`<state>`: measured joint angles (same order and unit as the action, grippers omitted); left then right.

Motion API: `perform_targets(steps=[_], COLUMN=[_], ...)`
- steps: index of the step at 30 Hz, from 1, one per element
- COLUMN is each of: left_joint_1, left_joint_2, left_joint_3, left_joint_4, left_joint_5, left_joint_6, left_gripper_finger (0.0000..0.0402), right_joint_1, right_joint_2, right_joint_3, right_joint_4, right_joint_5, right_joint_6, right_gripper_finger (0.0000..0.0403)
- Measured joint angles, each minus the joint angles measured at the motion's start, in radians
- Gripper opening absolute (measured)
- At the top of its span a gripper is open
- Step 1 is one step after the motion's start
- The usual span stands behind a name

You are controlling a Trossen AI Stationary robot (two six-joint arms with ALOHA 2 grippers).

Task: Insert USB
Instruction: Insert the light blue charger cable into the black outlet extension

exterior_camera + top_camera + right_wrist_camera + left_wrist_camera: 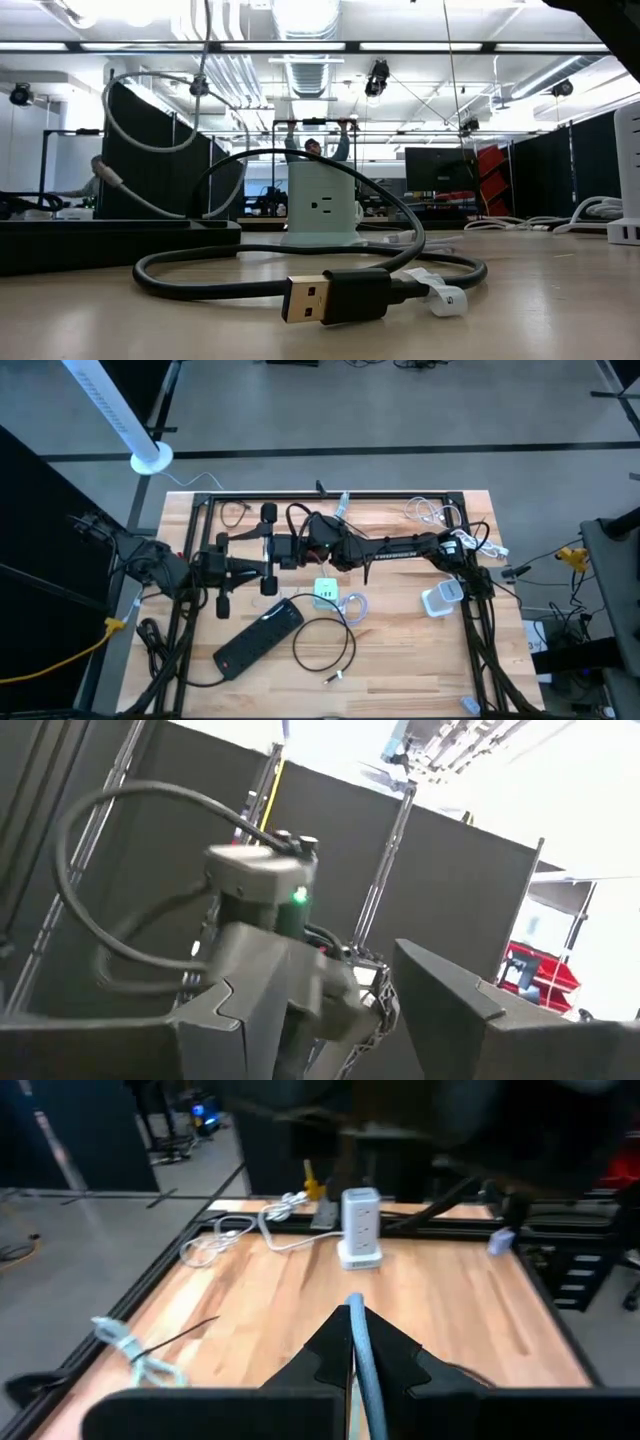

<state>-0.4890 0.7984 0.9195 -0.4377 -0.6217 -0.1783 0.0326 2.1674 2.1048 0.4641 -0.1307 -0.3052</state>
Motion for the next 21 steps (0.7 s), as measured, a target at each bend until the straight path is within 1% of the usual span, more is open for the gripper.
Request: perform_targets(steps=[3, 4, 6, 8, 9, 11, 13, 14, 16, 18, 20, 21], left_joint_1=[0.041, 0.050, 0.056, 0.055, 0.055, 0.055, 0.055, 0.055, 0.054, 0.054, 0.054, 0.054], left_joint_2=[-0.024, -0.034, -0.061, -0.098, -0.116, -0.151, -0.180, -0.193, -0.211, -0.217, -0.216, -0.211], left_joint_3=[0.000, 0.000, 0.000, 0.000, 0.000, 0.000, 0.000, 0.000, 0.000, 0.000, 0.000, 0.000], left_joint_4=[-0.054, -0.068, -0.081, -0.083, -0.090, -0.125, -0.165, -0.181, -0.202, -0.201, -0.192, -0.187], left_joint_5=[0.002, 0.004, 0.013, 0.043, 0.063, 0.099, 0.121, 0.130, 0.139, 0.136, 0.105, 0.069], left_joint_6=[0.000, 0.000, 0.010, 0.032, 0.039, 0.042, 0.033, 0.022, -0.009, -0.051, -0.109, -0.142], left_gripper_finger=[0.0000, 0.0000, 0.0000, 0.0000, 0.0000, 0.0000, 0.0000, 0.0000, 0.0000, 0.0000, 0.0000, 0.0000], right_joint_1=[0.002, 0.002, -0.002, -0.014, -0.021, -0.038, -0.048, -0.050, -0.055, -0.064, -0.071, -0.073], right_joint_2=[-0.003, -0.006, -0.020, -0.046, -0.056, -0.085, -0.118, -0.127, -0.144, -0.152, -0.161, -0.170], right_joint_3=[0.000, 0.000, 0.000, 0.000, 0.000, 0.000, 0.000, 0.000, 0.002, 0.002, 0.002, 0.001], right_joint_4=[0.013, 0.012, -0.021, -0.129, -0.187, -0.313, -0.421, -0.443, -0.452, -0.465, -0.518, -0.557], right_joint_5=[0.006, 0.027, 0.137, 0.287, 0.344, 0.392, 0.392, 0.389, 0.385, 0.357, 0.315, 0.308], right_joint_6=[0.130, 0.181, 0.304, 0.442, 0.500, 0.549, 0.548, 0.535, 0.526, 0.530, 0.454, 0.402], right_gripper_finger=[0.0162, 0.0161, 0.0159, 0.0156, 0.0156, 0.0157, 0.0159, 0.0161, 0.0164, 0.0165, 0.0165, 0.0164])
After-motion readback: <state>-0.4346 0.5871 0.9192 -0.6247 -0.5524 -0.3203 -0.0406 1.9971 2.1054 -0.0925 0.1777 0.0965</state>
